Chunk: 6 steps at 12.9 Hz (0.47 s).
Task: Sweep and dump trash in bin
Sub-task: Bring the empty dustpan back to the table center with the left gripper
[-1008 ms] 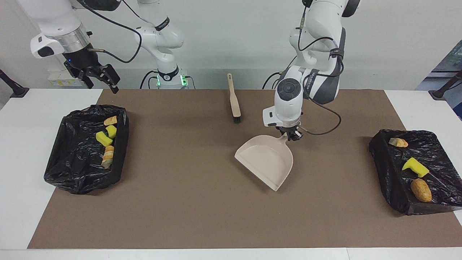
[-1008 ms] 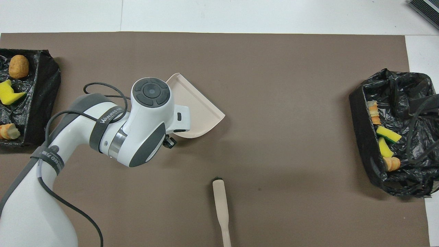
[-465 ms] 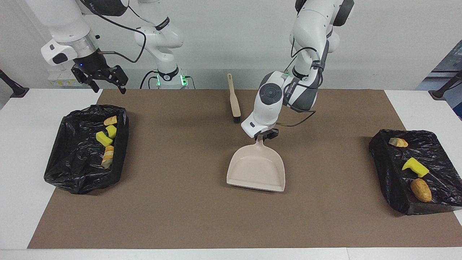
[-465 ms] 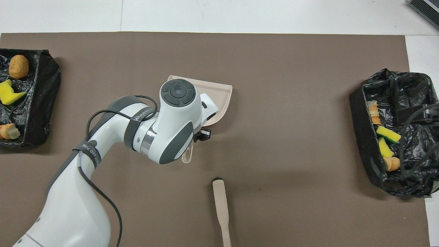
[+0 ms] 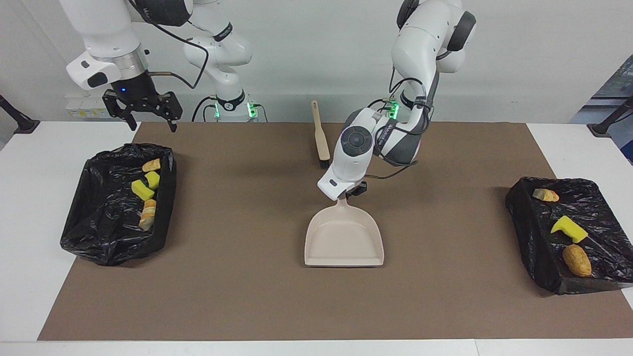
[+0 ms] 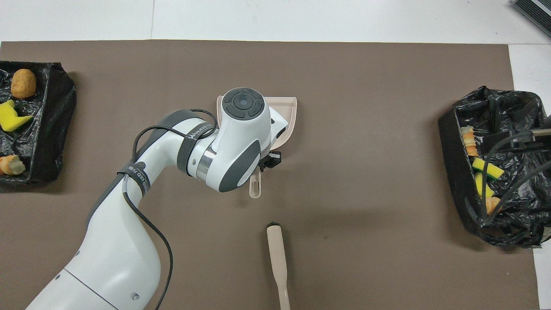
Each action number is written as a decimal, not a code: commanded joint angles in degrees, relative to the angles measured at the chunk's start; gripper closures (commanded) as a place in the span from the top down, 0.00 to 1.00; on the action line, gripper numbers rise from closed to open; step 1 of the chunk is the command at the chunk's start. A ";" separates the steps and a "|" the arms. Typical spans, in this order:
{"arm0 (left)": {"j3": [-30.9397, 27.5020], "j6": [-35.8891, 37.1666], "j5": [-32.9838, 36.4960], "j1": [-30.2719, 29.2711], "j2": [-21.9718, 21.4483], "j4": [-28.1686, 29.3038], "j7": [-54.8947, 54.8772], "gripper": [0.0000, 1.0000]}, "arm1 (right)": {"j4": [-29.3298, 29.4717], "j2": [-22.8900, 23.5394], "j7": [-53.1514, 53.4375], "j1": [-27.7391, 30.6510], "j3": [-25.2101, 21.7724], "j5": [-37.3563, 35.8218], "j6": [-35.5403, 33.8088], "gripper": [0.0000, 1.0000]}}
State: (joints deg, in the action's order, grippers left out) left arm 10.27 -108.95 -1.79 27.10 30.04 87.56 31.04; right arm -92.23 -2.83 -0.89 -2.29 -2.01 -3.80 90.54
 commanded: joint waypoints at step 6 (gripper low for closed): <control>-1.31 2.24 -0.94 -4.59 -7.34 1.46 -7.92 1.00 | -1.99 -1.48 2.11 0.53 -0.45 5.03 -1.24 1.00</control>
State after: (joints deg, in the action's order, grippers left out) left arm 9.27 -108.42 -1.79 25.41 27.72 86.31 26.09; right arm -92.60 -2.87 -0.14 -2.44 -2.58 -0.25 89.81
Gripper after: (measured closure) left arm 0.097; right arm 0.000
